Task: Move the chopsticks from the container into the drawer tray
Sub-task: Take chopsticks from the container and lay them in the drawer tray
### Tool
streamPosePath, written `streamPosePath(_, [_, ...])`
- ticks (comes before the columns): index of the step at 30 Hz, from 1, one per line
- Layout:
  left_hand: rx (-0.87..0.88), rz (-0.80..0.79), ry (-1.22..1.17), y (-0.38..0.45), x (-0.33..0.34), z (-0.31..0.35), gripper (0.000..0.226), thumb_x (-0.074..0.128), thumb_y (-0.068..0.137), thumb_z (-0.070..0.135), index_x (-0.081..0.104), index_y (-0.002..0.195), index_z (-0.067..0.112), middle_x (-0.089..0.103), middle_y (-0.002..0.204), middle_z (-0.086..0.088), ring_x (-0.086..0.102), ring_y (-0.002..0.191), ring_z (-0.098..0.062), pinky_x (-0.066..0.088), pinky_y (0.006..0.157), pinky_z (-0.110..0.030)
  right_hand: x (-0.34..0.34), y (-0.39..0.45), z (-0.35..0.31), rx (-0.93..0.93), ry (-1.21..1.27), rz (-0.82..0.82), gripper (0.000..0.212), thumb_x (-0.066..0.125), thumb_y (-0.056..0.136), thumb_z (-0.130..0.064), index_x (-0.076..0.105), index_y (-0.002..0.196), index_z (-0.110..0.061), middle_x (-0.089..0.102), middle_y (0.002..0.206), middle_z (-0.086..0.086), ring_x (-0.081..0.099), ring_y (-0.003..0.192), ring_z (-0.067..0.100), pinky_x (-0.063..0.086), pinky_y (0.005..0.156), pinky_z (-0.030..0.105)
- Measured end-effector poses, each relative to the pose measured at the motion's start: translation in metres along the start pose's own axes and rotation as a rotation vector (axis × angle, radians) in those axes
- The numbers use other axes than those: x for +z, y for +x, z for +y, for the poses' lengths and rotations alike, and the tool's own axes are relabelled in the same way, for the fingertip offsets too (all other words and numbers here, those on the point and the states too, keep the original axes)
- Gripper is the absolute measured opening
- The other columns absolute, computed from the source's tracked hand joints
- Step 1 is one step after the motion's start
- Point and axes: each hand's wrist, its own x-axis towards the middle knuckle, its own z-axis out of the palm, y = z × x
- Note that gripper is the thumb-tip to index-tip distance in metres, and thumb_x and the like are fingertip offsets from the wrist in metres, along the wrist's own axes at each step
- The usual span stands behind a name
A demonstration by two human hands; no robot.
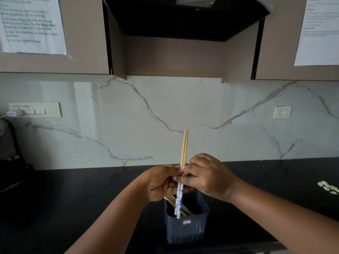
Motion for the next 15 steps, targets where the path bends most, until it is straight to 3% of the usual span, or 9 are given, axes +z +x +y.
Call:
streamPosePath(3, [0.005,0.034,-0.012,0.005,-0.003,-0.008,0.025,0.066,0.078,0.013,0.067,0.095,-0.006,0.069,0.090,-0.023,0.071,0.079,-0.033,0.058,0.076,-0.037,0.006,-0.005,-0.005,0.122,0.055,-0.069,0.022,0.058,0.092,-0.026,0.073,0.107,-0.033,0.071,0.090,-0.006,0.062,0.077,0.017,0.048,0.068,0.032])
streamPosePath(6, [0.066,0.107,-0.023,0.011,-0.005,-0.014,0.022,0.065,0.083,0.013,0.068,0.097,-0.004,0.070,0.086,-0.019,0.071,0.066,-0.024,0.062,0.062,-0.032,0.012,-0.017,-0.016,0.302,0.198,-0.131,0.042,0.058,0.085,-0.012,0.067,0.118,-0.035,0.067,0.089,-0.006,0.059,0.067,0.011,0.042,0.057,0.022])
streamPosePath(9, [0.160,0.245,0.013,0.019,-0.008,-0.018,0.020,0.059,0.092,0.012,0.067,0.101,-0.004,0.071,0.088,-0.020,0.070,0.068,-0.023,0.058,0.058,-0.029,0.013,-0.029,-0.043,0.835,0.658,-0.106,0.062,0.061,0.089,-0.009,0.046,0.135,-0.048,0.062,0.106,-0.009,0.059,0.072,0.004,0.052,0.060,0.021])
streamPosePath(10, [0.185,0.293,0.020,0.023,-0.010,-0.020,0.019,0.059,0.092,0.012,0.066,0.102,-0.003,0.072,0.089,-0.019,0.071,0.071,-0.023,0.059,0.060,-0.030,0.014,-0.032,-0.055,1.047,0.853,-0.106,0.061,0.065,0.088,-0.019,0.041,0.130,-0.055,0.059,0.109,-0.009,0.059,0.075,0.004,0.055,0.067,0.025])
streamPosePath(12, [0.211,0.362,-0.006,0.029,-0.013,-0.024,0.020,0.062,0.091,0.013,0.066,0.104,-0.001,0.074,0.092,-0.017,0.073,0.079,-0.025,0.060,0.068,-0.034,0.018,-0.039,-0.072,1.342,1.199,-0.133,0.060,0.076,0.073,-0.040,0.043,0.121,-0.054,0.058,0.110,-0.007,0.062,0.080,0.012,0.059,0.074,0.037])
streamPosePath(13, [0.213,0.380,-0.023,0.031,-0.013,-0.026,0.020,0.063,0.091,0.014,0.066,0.104,-0.001,0.074,0.092,-0.016,0.073,0.081,-0.025,0.060,0.071,-0.035,0.020,-0.043,-0.077,1.373,1.297,-0.160,0.067,0.081,0.066,-0.044,0.045,0.123,-0.050,0.059,0.111,-0.005,0.064,0.081,0.016,0.060,0.074,0.038])
streamPosePath(15, [0.205,0.397,-0.042,0.035,-0.013,-0.030,0.021,0.063,0.091,0.014,0.066,0.105,-0.001,0.075,0.091,-0.015,0.073,0.082,-0.024,0.060,0.071,-0.034,0.024,-0.050,-0.082,1.254,1.261,-0.209,0.080,0.086,0.062,-0.044,0.043,0.129,-0.051,0.060,0.113,-0.008,0.067,0.084,0.013,0.059,0.075,0.032])
